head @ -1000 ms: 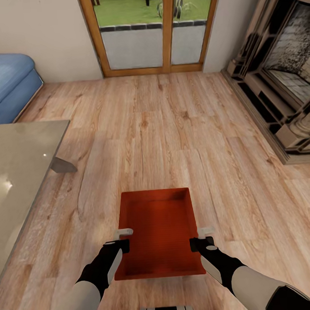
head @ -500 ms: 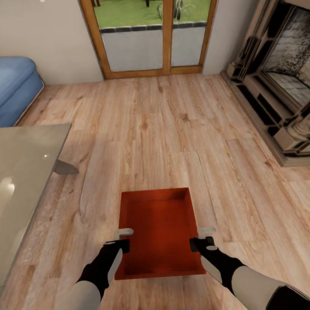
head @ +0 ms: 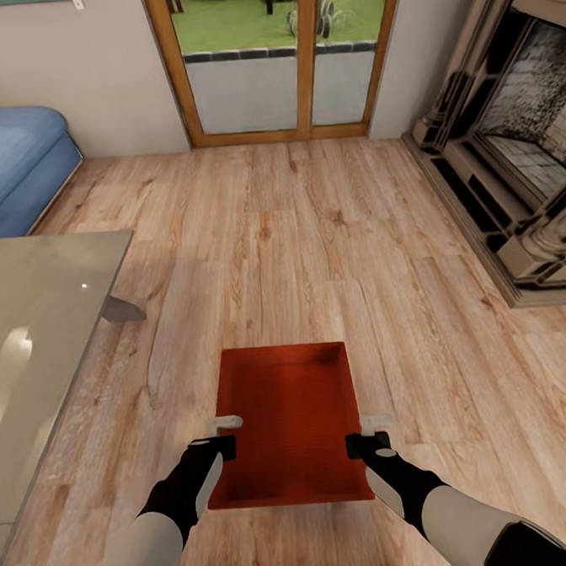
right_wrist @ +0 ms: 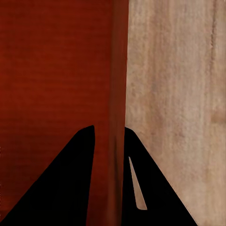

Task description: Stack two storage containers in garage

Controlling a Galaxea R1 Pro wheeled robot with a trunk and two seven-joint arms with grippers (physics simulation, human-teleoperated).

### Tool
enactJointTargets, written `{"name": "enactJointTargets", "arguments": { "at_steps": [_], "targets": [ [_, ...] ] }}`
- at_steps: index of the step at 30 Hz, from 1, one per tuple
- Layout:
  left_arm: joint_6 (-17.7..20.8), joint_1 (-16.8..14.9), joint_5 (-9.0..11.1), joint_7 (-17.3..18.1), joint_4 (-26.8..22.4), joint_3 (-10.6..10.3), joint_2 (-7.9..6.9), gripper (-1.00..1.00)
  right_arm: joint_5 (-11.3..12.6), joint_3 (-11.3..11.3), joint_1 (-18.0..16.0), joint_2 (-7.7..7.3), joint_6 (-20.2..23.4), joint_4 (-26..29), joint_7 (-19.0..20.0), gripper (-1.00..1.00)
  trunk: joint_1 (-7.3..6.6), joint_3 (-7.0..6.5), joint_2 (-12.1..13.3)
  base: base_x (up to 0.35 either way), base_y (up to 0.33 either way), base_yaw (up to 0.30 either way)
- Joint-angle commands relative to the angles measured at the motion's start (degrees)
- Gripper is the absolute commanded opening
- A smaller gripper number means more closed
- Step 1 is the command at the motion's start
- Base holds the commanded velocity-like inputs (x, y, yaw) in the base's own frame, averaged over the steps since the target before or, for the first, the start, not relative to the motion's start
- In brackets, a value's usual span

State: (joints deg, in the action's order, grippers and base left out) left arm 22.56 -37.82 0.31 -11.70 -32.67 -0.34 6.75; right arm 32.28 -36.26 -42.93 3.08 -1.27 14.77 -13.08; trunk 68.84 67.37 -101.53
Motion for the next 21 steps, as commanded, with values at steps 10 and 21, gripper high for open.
{"name": "enactJointTargets", "arguments": {
  "at_steps": [10,21],
  "targets": [
    [-0.81,0.11,1.75,-0.61,2.79,0.14,-0.26,-1.0,-0.74,-0.2,-0.13,0.42,0.62,-1.87,-0.11,-1.0,0.0,0.03,-0.01,0.0,0.0,0.0],
    [-0.94,0.12,2.38,-0.51,5.94,0.01,-0.34,-1.0,5.75,-6.6,-0.14,0.35,0.65,-3.61,-0.07,-1.0,0.0,0.03,-0.01,0.0,0.0,0.0]
  ]
}}
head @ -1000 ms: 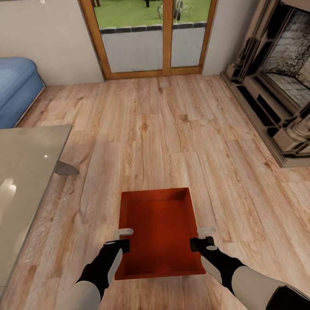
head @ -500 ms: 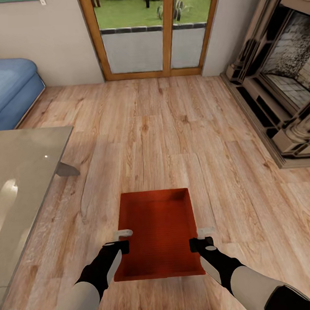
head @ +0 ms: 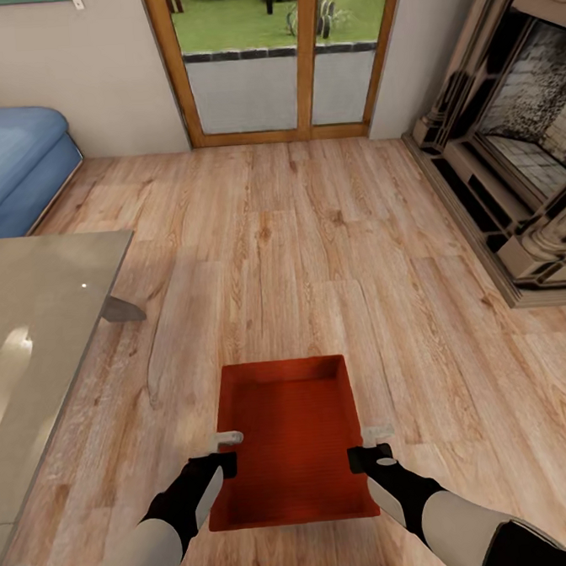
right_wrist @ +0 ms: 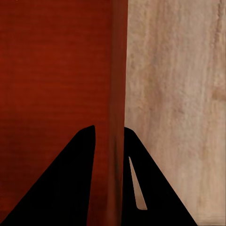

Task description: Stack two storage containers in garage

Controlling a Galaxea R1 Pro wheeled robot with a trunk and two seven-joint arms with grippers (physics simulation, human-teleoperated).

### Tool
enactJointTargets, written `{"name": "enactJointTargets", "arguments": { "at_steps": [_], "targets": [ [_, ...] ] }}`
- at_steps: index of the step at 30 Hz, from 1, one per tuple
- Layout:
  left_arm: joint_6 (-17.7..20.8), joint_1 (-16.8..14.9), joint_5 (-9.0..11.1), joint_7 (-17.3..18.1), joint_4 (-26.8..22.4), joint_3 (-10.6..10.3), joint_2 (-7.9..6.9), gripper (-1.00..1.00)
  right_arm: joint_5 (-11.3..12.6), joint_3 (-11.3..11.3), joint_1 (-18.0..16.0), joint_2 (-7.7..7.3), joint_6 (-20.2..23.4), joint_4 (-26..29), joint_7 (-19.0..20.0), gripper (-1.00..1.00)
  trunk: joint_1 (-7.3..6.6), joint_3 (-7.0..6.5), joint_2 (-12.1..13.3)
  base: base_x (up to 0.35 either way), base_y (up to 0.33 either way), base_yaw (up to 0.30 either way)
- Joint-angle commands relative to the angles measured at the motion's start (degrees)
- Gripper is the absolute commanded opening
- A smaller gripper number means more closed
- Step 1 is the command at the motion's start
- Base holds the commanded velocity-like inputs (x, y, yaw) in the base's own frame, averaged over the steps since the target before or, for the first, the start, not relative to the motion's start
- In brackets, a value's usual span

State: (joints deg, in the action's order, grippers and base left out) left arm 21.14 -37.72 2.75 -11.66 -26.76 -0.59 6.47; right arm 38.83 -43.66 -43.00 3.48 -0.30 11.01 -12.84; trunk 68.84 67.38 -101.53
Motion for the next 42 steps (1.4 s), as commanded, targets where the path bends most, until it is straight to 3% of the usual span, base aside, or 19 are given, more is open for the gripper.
{"name": "enactJointTargets", "arguments": {
  "at_steps": [1,2,29,42],
  "targets": [
    [0.48,0.02,-0.04,-0.55,0.23,0.27,-0.07,-1.0,0.13,-0.15,-0.07,-0.05,-0.32,0.15,-0.29,-1.0,-0.01,0.02,-0.01,0.0,0.0,0.0],
    [0.48,0.02,-2.22,-0.55,0.93,0.41,-0.06,-1.0,-7.36,7.89,-0.07,-0.07,-0.32,0.15,-0.28,-1.0,-0.01,0.02,-0.01,0.0,0.0,0.0],
    [0.74,0.02,-2.22,-0.48,0.92,0.43,-0.05,-1.0,-7.17,7.97,-0.07,-0.3,-0.22,0.15,-0.34,-1.0,-0.01,0.02,-0.01,0.0,0.0,0.0],
    [0.66,0.02,-2.22,-0.38,0.92,0.44,-0.06,-1.0,-7.02,7.97,-0.07,-0.4,-0.18,0.15,-0.33,-1.0,-2.86,-2.31,5.2,0.0,0.0,0.0]
  ]
}}
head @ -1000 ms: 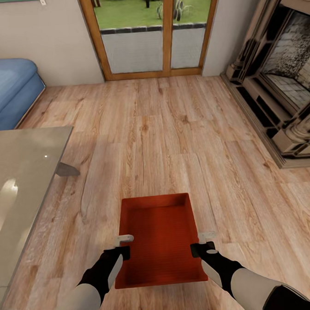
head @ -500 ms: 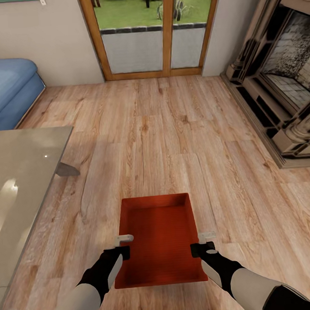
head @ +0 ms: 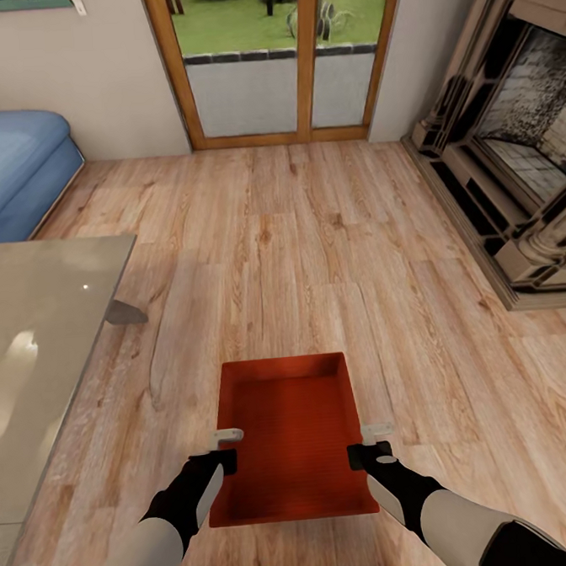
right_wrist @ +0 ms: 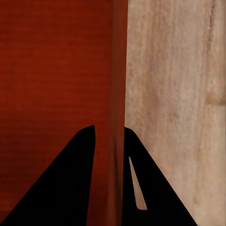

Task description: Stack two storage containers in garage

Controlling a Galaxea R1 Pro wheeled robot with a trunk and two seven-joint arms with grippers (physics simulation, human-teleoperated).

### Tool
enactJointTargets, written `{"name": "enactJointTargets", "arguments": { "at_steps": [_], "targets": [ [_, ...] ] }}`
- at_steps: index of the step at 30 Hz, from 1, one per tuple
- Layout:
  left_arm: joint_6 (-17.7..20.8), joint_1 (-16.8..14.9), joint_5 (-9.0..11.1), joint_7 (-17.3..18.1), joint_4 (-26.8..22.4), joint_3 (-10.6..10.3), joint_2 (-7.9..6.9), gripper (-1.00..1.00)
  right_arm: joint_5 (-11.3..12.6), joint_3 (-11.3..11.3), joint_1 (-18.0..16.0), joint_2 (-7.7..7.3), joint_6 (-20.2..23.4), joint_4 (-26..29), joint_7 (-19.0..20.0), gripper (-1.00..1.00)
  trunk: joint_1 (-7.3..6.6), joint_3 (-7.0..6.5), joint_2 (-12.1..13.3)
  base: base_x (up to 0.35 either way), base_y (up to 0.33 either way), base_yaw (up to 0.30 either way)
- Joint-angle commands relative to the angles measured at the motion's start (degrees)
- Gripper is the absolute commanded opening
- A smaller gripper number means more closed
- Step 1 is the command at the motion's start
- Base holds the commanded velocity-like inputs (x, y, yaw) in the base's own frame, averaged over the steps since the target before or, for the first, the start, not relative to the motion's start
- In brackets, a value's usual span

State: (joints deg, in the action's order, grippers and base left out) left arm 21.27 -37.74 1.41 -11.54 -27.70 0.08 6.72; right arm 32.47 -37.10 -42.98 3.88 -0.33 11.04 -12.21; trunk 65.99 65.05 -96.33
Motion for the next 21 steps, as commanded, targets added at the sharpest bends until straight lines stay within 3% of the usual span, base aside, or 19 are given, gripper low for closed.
{"name": "enactJointTargets", "arguments": {
  "at_steps": [1,21],
  "targets": [
    [0.52,0.03,-0.88,-0.5,1.86,-0.2,-0.31,-1.0,-0.65,1.41,-0.09,-0.82,-0.16,0.12,-0.97,-1.0,-0.23,-0.16,0.4,0.0,0.0,0.0],
    [0.61,0.03,-0.88,-0.5,1.86,-0.14,-0.31,-1.0,-0.56,1.41,-0.09,-0.93,-0.13,0.12,-0.96,-1.0,-4.62,-3.75,8.42,0.0,0.0,0.0]
  ]
}}
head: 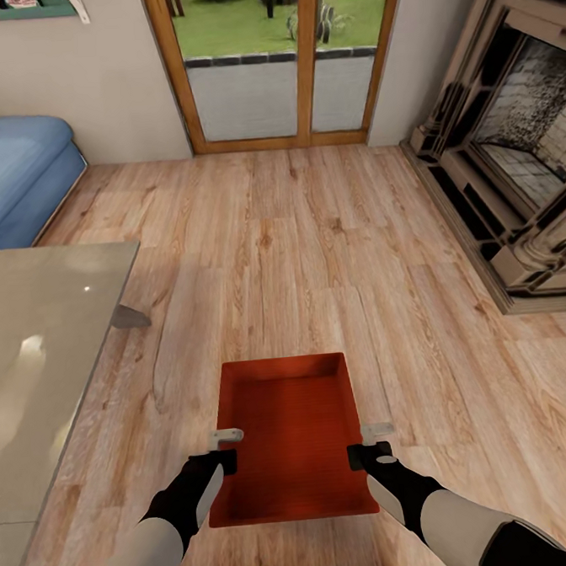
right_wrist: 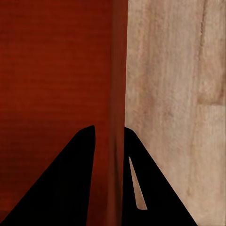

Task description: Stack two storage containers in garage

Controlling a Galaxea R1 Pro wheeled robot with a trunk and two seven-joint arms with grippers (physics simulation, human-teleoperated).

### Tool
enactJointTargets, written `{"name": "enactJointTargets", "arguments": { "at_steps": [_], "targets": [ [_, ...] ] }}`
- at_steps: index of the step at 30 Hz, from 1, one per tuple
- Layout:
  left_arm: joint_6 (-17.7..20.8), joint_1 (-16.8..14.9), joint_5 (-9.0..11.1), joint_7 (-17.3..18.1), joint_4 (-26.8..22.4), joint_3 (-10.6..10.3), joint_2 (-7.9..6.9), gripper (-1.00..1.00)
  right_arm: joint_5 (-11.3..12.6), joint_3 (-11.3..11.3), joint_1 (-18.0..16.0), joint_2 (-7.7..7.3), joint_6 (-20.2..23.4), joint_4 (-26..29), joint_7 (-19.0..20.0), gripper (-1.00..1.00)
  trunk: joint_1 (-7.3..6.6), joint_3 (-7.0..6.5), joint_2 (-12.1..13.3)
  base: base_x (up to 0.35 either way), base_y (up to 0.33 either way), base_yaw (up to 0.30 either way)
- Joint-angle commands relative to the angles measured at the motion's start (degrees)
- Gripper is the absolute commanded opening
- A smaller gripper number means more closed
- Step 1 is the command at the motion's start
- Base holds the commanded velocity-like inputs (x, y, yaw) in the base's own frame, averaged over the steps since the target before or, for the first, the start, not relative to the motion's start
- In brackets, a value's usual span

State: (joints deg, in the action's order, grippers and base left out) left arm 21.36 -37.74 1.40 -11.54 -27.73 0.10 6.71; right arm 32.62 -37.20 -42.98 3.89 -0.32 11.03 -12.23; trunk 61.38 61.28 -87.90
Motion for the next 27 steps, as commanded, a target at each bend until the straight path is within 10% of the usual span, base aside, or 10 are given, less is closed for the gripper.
{"name": "enactJointTargets", "arguments": {
  "at_steps": [1,27],
  "targets": [
    [0.53,0.03,-0.87,-0.5,1.9,-0.14,-0.3,-1.0,-0.71,1.52,-0.09,-0.97,-0.15,0.13,-0.93,-1.0,-0.23,-0.16,0.4,0.0,0.0,0.0],
    [0.53,0.05,-0.87,-0.5,1.9,-0.15,-0.3,-1.0,-0.76,1.52,-0.09,-0.93,-0.2,0.13,-0.95,-1.0,-5.94,-4.83,10.83,0.0,0.0,0.0]
  ]
}}
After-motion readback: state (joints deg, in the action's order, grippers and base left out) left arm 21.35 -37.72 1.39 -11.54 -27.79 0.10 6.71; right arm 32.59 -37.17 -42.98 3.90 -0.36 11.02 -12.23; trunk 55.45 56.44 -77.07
